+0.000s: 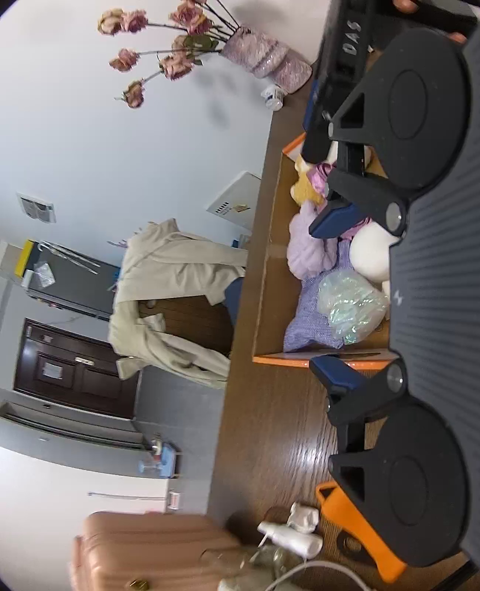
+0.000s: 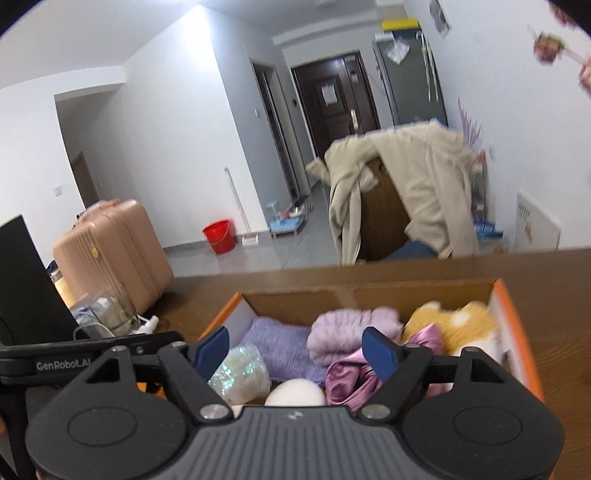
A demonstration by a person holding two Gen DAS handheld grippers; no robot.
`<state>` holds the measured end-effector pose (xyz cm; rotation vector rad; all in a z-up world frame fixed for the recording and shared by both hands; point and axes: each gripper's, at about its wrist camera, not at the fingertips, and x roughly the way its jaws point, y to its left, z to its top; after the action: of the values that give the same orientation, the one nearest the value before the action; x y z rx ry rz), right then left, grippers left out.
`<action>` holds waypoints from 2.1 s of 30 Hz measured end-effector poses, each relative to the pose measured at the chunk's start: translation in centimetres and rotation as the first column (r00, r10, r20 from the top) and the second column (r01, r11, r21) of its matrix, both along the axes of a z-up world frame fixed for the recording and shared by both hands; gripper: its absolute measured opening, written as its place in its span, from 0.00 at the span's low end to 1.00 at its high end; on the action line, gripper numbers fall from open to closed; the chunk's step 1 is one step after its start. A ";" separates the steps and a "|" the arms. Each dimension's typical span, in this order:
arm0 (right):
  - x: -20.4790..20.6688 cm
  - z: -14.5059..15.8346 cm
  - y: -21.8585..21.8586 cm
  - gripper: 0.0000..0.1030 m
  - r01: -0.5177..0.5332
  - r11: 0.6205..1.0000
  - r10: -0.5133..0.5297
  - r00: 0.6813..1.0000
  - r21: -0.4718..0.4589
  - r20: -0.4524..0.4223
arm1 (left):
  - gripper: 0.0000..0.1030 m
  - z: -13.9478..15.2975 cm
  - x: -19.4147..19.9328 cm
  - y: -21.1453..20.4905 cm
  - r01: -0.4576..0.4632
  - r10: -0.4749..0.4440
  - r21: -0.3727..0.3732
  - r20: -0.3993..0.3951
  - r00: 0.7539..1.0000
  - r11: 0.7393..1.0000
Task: Organize soft objects
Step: 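Move both grippers back toward the brown-red sponge block, then grasp the brown-red sponge block with the right gripper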
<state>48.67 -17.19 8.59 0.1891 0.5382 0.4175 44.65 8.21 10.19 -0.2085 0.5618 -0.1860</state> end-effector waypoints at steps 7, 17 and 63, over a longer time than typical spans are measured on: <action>-8.1 3.4 -3.5 0.82 0.004 0.997 0.003 0.995 -0.073 0.104 | 0.76 2.7 -9.9 0.2 0.014 -0.023 0.092 0.092 0.995 0.996; -22.5 2.8 -6.5 0.90 0.059 0.989 -0.023 0.968 -0.135 0.251 | 0.83 1.6 -24.6 -1.3 -0.049 -0.003 0.199 0.254 0.967 0.979; -10.0 -9.1 6.0 0.43 -0.049 0.999 0.051 0.989 0.023 -0.138 | 0.39 -10.3 -9.6 3.5 0.040 -0.043 -0.034 -0.095 0.995 0.999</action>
<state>38.69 -11.16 -0.49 0.2246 0.6768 0.4605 35.08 11.71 -0.09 -0.2374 0.6591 -0.2262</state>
